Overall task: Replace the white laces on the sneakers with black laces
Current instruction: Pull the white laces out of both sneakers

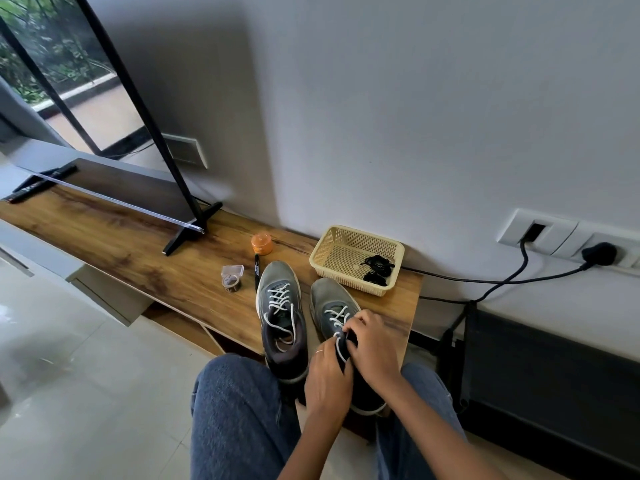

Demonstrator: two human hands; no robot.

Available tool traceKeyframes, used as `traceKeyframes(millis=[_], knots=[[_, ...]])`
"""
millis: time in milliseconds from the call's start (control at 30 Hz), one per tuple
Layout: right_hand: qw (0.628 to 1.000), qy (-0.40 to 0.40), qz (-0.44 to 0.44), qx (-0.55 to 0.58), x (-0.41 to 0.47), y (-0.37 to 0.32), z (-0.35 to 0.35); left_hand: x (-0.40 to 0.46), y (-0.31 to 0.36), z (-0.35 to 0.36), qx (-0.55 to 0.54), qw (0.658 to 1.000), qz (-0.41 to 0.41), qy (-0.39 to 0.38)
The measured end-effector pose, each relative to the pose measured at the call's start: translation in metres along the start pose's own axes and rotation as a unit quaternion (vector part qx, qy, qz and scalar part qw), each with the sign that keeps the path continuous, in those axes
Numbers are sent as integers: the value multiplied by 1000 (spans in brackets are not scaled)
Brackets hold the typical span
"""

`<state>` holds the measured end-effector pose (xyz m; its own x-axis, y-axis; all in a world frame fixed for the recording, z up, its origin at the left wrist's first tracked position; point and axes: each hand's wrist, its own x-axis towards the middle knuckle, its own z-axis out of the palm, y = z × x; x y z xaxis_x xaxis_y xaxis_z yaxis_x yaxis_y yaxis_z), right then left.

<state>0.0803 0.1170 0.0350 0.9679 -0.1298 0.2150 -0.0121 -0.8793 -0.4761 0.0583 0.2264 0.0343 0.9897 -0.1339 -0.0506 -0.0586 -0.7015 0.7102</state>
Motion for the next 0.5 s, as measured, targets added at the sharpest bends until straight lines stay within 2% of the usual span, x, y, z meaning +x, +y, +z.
traceKeyframes(millis=[67, 233, 300, 367, 500], knots=[[999, 2, -20, -26, 3, 2, 0, 4, 2, 1, 1, 1000, -15, -3], [978, 43, -157, -134, 6, 5, -3, 8, 5, 0, 7, 999, -34, 4], [974, 35, -170, -142, 8, 10, 1, 7, 5, 1, 6, 999, -44, 5], [984, 12, -149, -99, 8, 15, 3, 5, 5, 1, 5, 999, -50, 7], [998, 3, -2, 65, 0, 15, 0, -1, 9, 2, -7, 998, -61, -3]])
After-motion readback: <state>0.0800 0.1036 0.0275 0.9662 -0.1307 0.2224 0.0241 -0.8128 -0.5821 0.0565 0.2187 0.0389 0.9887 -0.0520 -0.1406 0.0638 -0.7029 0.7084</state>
